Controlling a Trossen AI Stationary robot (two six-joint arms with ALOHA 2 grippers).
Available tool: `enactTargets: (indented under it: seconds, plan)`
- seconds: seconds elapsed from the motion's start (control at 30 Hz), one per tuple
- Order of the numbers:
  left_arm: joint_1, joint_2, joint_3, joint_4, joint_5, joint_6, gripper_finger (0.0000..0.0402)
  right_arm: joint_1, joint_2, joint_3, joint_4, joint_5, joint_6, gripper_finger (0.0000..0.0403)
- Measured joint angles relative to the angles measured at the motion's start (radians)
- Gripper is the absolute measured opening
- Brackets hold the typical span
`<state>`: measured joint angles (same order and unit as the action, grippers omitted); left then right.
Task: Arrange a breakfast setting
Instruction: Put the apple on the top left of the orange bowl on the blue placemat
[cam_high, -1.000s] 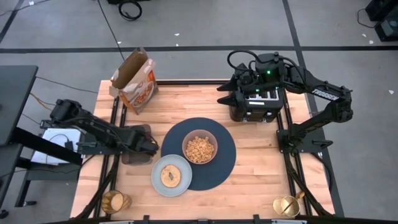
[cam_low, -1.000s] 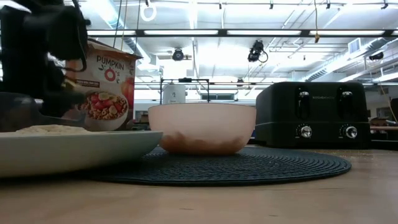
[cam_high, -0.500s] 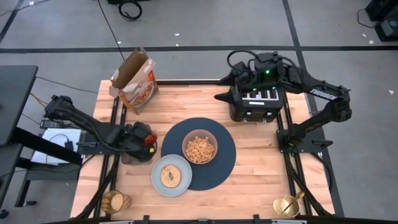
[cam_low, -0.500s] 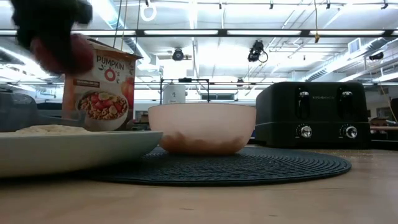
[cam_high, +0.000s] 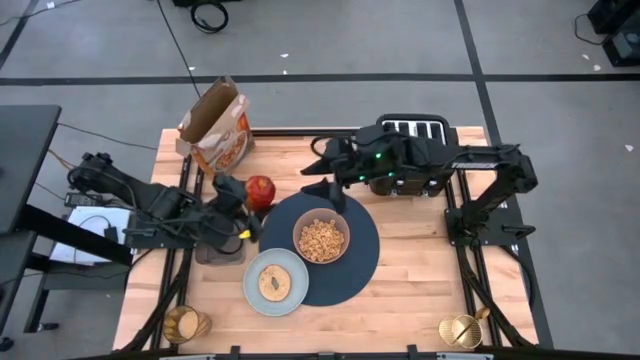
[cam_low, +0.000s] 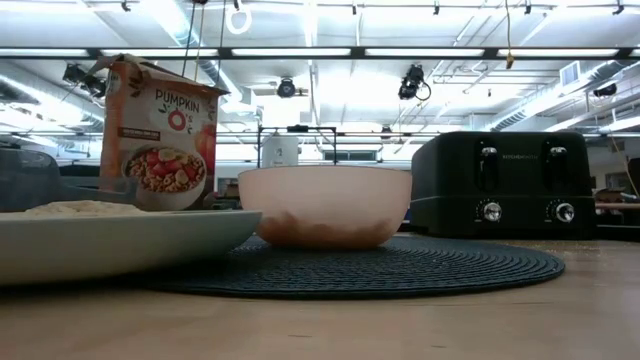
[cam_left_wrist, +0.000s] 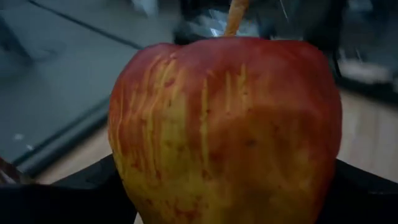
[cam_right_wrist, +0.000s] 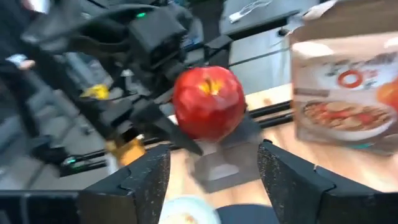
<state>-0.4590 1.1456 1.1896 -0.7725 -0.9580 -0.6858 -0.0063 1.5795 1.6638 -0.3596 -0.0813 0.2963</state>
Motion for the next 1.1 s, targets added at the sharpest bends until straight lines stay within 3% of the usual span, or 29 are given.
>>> enactTargets:
  seconds: [0.13,0.27,0.6,1.1]
  plan:
    - [0.013,0.025,0.0,0.122,-0.108,0.061,0.0336,0.02,0.008,-0.001,0.041,0.146,-0.069,0.0234]
    - [0.054,0.063,0.0,0.264,-0.117,0.191,0.0336,0.031,0.006,-0.001,0.122,0.242,-0.172,0.0231]
    - [0.147,0.126,0.0,0.591,-0.057,0.436,0.0335,0.031,0.023,-0.001,0.223,0.225,-0.215,0.0215]
    - [0.184,0.147,0.0,0.65,-0.007,0.446,0.0335,0.031,0.023,-0.001,0.289,0.181,-0.184,0.0131]
